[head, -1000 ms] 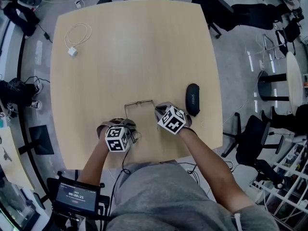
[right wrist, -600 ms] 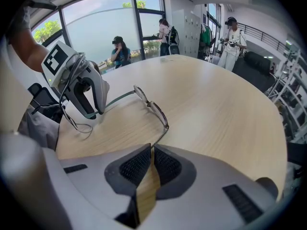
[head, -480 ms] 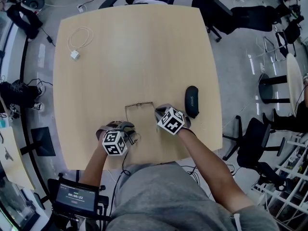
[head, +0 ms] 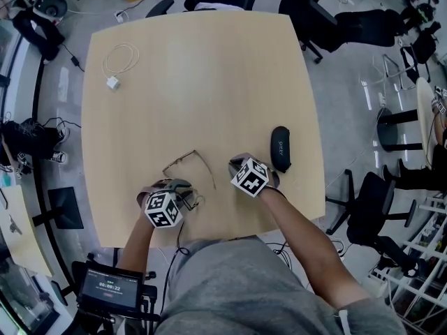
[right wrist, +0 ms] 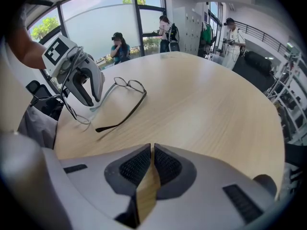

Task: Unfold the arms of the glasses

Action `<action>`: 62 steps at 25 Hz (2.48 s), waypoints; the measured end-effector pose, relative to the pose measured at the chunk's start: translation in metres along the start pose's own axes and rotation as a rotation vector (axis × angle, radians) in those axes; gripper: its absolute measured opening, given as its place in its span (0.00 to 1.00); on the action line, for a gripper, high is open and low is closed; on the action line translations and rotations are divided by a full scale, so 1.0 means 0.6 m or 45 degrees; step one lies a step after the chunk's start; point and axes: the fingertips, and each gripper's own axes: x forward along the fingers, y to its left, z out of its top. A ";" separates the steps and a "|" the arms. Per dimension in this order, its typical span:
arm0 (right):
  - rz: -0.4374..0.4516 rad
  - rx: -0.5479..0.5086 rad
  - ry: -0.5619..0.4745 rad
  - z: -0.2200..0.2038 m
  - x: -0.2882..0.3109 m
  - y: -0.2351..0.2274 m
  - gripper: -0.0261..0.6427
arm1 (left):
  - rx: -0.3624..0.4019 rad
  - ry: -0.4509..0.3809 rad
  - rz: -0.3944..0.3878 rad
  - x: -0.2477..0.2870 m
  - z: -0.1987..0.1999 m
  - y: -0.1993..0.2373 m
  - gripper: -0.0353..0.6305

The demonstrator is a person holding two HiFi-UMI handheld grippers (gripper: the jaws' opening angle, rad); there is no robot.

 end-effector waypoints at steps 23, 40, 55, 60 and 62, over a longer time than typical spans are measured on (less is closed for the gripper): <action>0.139 -0.225 -0.083 0.088 0.036 0.097 0.08 | -0.021 0.079 -0.261 0.019 -0.008 -0.073 0.15; 0.083 -0.219 -0.025 0.069 0.019 0.084 0.08 | 0.035 0.066 -0.098 -0.012 -0.005 -0.068 0.15; 0.031 -0.199 -0.140 0.029 -0.060 0.133 0.08 | -0.219 0.014 0.006 -0.069 0.005 -0.118 0.15; 0.009 -0.188 -0.173 0.000 -0.095 0.140 0.08 | -0.432 0.092 0.058 -0.078 -0.024 -0.130 0.15; 0.004 -0.185 -0.195 -0.009 -0.110 0.148 0.08 | -0.510 0.058 0.114 -0.092 -0.014 -0.128 0.15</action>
